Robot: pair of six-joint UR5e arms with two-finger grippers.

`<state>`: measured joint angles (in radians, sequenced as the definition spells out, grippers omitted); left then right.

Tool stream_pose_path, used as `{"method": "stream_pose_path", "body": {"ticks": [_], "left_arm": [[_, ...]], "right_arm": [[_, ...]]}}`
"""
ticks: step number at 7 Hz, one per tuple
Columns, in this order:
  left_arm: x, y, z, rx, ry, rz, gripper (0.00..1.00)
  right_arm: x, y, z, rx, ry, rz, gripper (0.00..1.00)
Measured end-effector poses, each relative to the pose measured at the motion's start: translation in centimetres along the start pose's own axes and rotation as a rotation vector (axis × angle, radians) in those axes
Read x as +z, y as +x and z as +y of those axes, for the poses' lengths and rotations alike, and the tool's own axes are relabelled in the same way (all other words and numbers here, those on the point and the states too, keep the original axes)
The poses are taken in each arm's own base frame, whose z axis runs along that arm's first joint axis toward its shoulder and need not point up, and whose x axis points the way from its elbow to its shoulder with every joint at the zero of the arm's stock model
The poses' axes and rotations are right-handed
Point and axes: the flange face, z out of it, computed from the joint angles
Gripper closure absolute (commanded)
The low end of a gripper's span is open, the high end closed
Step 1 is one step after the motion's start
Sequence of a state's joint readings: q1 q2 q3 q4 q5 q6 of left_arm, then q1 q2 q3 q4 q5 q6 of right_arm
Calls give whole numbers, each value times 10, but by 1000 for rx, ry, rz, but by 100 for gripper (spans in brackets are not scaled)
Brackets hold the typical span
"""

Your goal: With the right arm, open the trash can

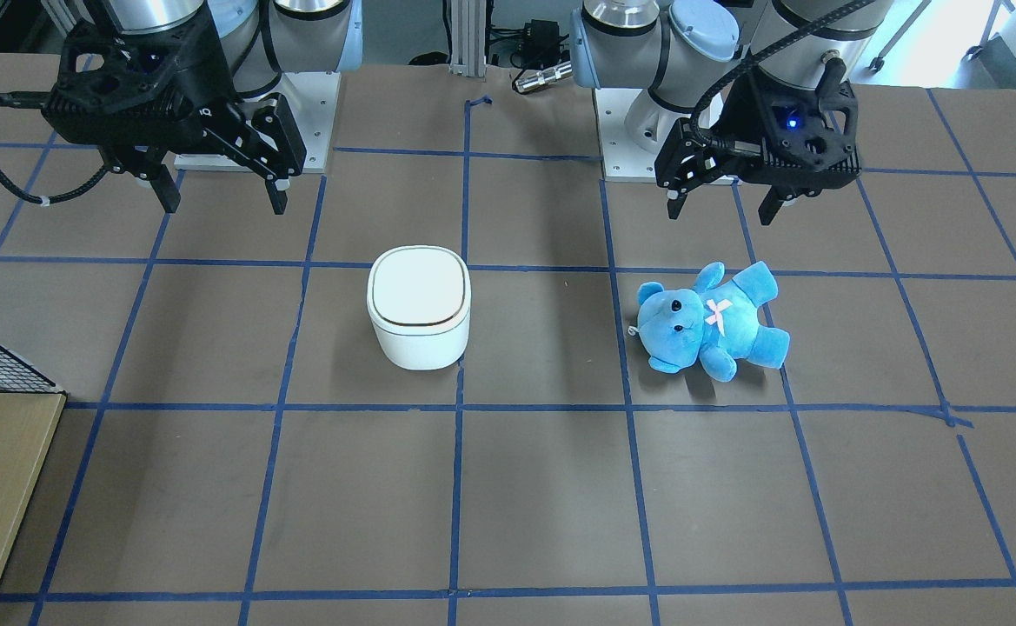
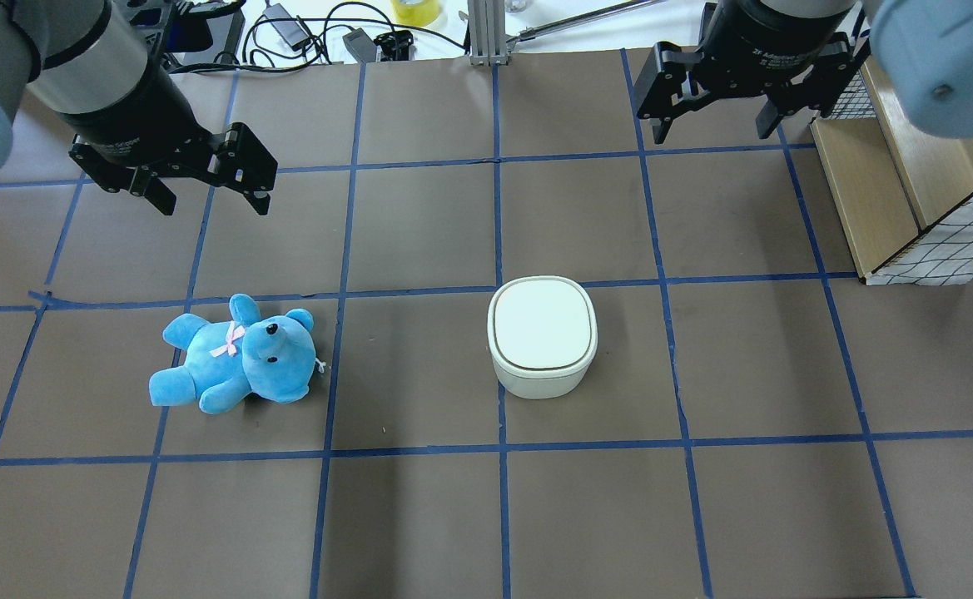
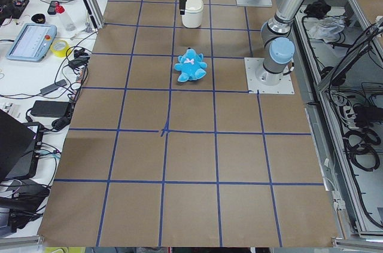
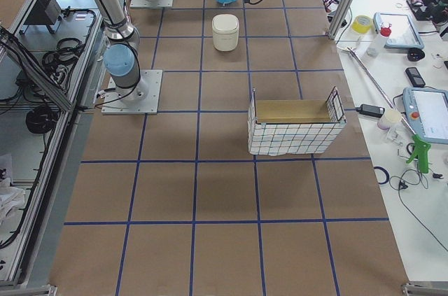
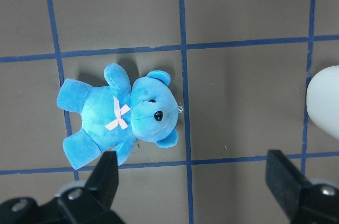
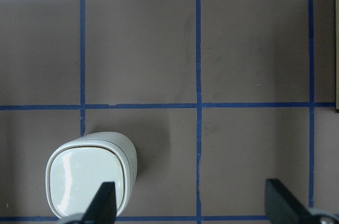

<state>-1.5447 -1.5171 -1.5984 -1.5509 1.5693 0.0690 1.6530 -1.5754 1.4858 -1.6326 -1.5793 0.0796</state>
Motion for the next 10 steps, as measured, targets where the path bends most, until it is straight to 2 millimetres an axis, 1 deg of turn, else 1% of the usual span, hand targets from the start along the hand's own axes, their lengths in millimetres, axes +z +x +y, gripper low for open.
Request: {"method": "stream_pose_path", "body": {"ticks": [1,3,4,5,6,7,8,9,10], "left_arm": [[0,0,0,0,0,0,0],[0,0,0,0,0,0,0],[0,0,0,0,0,0,0],[0,0,0,0,0,0,0],[0,0,0,0,0,0,0],[0,0,0,0,0,0,0],[0,0,0,0,0,0,0],[0,0,0,0,0,0,0],[0,0,0,0,0,0,0]], "right_arm": [[0,1,0,-2,0,1,0],[2,0,0,-10,-1,3,16],[4,-2,0,-13,-4,0,37],[5,-3,1,-10,-8,-5,66],[8,-6,2,-10,-20,-14,93],[17,-18,4,-17,-54,-25,100],[35,-43,13,-36,-105,-29,100],[62,-76,31,-76,-155,-23,100],[95,-101,51,-113,-186,-18,100]]}}
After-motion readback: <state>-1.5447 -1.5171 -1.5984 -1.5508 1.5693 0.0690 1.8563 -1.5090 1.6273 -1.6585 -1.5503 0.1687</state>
